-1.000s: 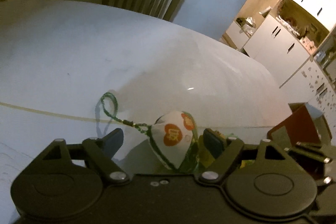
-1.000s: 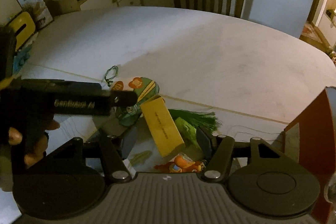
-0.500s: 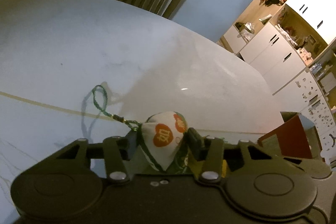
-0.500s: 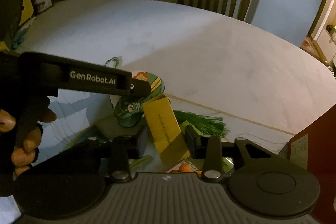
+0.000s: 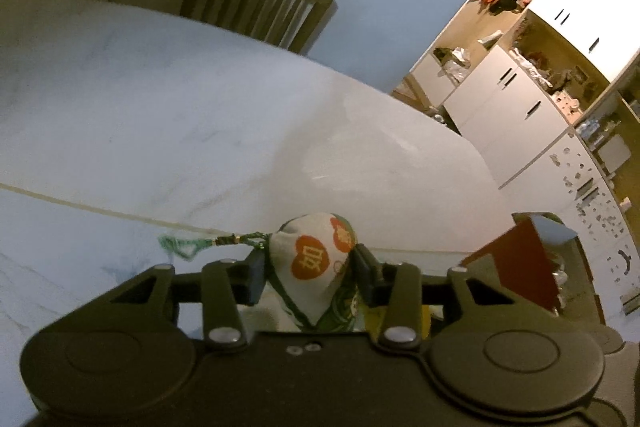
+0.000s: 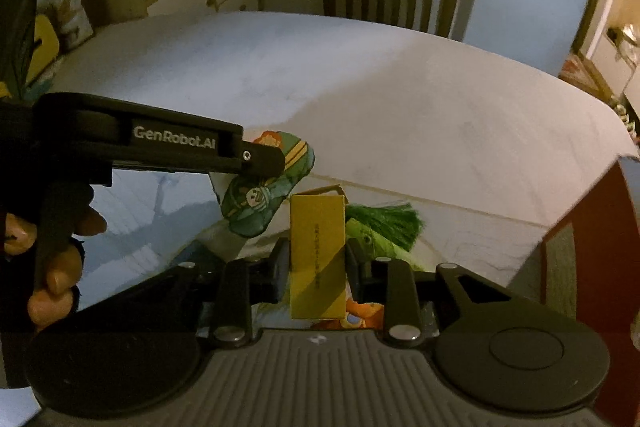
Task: Organize objects
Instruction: 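Carry the pouch with the left tool while the right tool carries the yellow box into the shoebox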
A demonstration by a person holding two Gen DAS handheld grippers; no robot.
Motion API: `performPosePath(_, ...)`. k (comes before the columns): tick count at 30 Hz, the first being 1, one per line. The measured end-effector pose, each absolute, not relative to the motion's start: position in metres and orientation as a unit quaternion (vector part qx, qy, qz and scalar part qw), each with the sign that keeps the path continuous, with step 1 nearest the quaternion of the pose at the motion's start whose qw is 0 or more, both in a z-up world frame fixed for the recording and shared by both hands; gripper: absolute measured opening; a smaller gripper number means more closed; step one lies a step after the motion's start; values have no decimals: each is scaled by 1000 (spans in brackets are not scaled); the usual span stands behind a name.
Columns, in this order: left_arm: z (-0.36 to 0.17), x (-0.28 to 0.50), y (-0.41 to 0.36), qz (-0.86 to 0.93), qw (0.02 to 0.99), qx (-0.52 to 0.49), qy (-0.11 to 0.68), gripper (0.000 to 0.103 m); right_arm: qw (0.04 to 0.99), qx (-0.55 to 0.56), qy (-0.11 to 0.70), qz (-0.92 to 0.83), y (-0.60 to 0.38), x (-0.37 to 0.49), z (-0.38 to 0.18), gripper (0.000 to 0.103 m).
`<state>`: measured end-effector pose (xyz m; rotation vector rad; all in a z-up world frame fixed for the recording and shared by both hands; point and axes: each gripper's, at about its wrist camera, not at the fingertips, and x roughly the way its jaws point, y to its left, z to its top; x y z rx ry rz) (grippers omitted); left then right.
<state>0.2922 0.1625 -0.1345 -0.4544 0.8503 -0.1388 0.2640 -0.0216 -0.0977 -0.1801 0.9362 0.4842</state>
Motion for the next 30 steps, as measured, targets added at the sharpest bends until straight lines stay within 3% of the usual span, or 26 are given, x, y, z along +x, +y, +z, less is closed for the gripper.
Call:
performPosePath(13,-73,256,140,-99,890,-213,390,42,870,-32,433,232,-66,231,-42,28)
performPosePath(30,14,234,32,-176,902,-167,358,43,880,2,417,226,-181,191,28,28)
